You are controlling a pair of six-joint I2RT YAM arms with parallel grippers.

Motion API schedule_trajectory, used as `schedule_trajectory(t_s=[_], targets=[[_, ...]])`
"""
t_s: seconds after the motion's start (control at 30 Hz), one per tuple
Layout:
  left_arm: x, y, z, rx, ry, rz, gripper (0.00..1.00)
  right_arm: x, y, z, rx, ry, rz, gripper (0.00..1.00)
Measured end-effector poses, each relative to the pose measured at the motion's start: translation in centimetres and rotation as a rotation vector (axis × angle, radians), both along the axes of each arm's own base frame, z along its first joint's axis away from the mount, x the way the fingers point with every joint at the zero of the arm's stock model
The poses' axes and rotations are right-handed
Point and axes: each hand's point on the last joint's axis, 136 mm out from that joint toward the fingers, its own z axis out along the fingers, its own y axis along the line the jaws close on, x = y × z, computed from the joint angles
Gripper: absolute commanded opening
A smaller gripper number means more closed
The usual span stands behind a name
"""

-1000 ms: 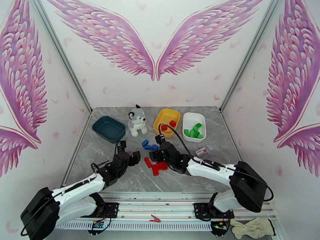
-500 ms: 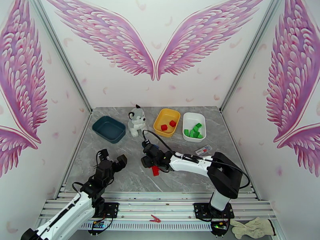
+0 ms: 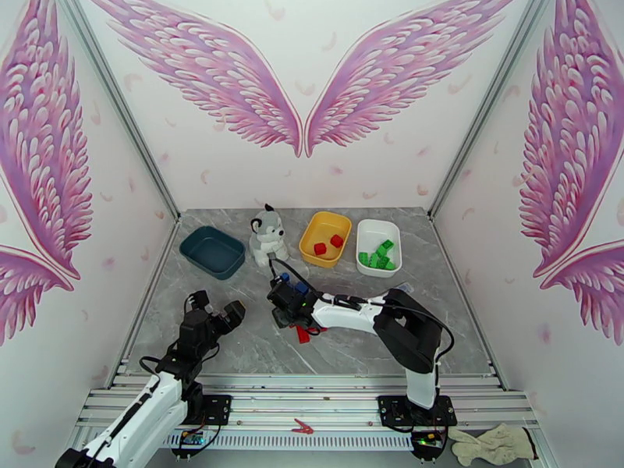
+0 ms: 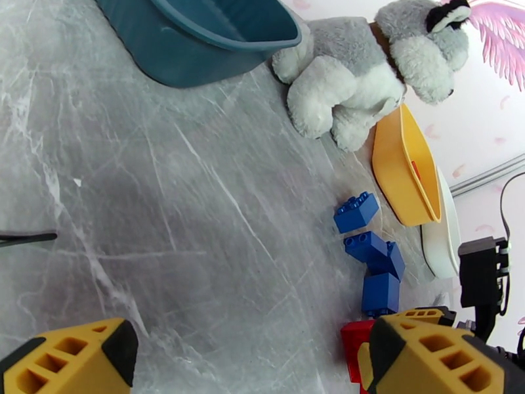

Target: Sort the legos into containers by color

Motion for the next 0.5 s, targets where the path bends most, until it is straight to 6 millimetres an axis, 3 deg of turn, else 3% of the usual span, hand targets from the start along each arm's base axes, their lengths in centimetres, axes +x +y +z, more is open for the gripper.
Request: schedule_trajectory(t_s=[0.5], targets=[[2.1,-1.0,-2.1,-0.075,0.088,-0.052,0.99,0.4,0.7,-0.2,-0.007,0.001,0.007,0.27]])
